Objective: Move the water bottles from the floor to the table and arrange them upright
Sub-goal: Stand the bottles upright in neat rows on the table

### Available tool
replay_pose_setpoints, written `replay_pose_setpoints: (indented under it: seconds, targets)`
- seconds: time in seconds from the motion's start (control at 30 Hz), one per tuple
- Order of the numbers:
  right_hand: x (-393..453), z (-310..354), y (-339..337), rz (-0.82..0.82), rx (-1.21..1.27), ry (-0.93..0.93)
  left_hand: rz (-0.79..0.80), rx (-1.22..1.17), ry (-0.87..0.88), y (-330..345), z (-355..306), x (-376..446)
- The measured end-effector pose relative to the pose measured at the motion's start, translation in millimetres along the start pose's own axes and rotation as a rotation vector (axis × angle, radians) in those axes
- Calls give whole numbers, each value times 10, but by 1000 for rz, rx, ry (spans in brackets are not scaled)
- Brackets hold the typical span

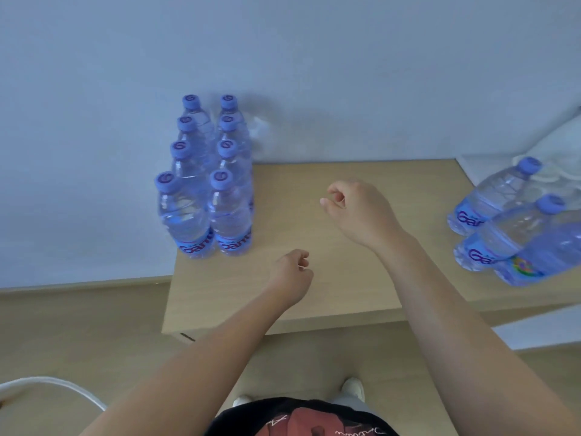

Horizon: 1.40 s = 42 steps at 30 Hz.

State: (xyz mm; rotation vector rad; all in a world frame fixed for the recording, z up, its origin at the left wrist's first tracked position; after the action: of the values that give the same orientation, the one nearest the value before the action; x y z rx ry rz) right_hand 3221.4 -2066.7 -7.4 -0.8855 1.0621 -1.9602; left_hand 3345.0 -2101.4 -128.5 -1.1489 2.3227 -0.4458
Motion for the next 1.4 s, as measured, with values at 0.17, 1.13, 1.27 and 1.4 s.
replay_pose_setpoints:
  seconds: [0.17,1.13,1.27,1.4]
  targets:
    - [-147,-685,-397,-6,-79,87,101,57,85,703,-532,-16]
    - [-421,-2829,-1237,-216,419,362,110,78,172,2495,-1723,226]
    - [-443,-2883,-1170,-160,449,312,107,84,141,2482,-1645,230]
    - [-453,-2867,-1136,-216,525,289,117,66,107,2473,-1575,229]
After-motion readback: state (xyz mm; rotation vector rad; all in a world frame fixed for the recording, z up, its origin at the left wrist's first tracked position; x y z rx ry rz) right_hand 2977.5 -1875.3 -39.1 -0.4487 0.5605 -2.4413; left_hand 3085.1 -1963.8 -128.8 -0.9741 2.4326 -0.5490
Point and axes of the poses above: each hand's wrist, its own x-axis towards the middle knuckle, its own y-axis out of the palm, z = x × y, the point moved 1 cm from there along x, towards the middle knuckle, and after that the axes turned 6 degrees about -z, right-handed, at the moved point
